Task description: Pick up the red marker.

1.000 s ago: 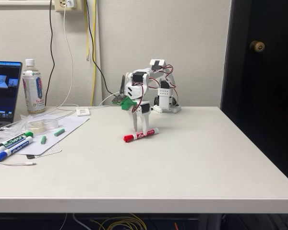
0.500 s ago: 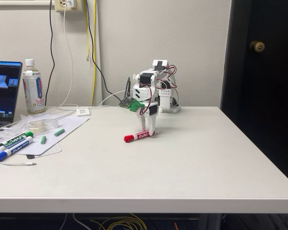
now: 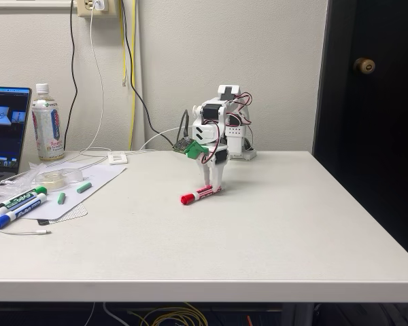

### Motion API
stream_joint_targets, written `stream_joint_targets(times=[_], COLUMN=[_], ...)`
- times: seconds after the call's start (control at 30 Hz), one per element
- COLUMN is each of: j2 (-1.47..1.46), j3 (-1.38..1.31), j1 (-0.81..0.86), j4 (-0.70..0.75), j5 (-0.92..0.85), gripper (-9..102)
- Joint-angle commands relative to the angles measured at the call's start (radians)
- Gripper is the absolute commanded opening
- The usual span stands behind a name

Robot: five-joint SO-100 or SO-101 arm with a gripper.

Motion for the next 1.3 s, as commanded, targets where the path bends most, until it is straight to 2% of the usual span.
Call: stream_joint_targets(times=[0.0,0.4,0.83,1.27], j2=[0.006,0.078,0.253,0.445], j3=[-0.029,-0.035,-0.04,-0.029], j1=[-0.011,-0.026,-0.055,-0.141], j4=[0.0,0.026,0.029,0.046], j5=[0.012,0.084,0.245,0.543], gripper=[7,3,4,3])
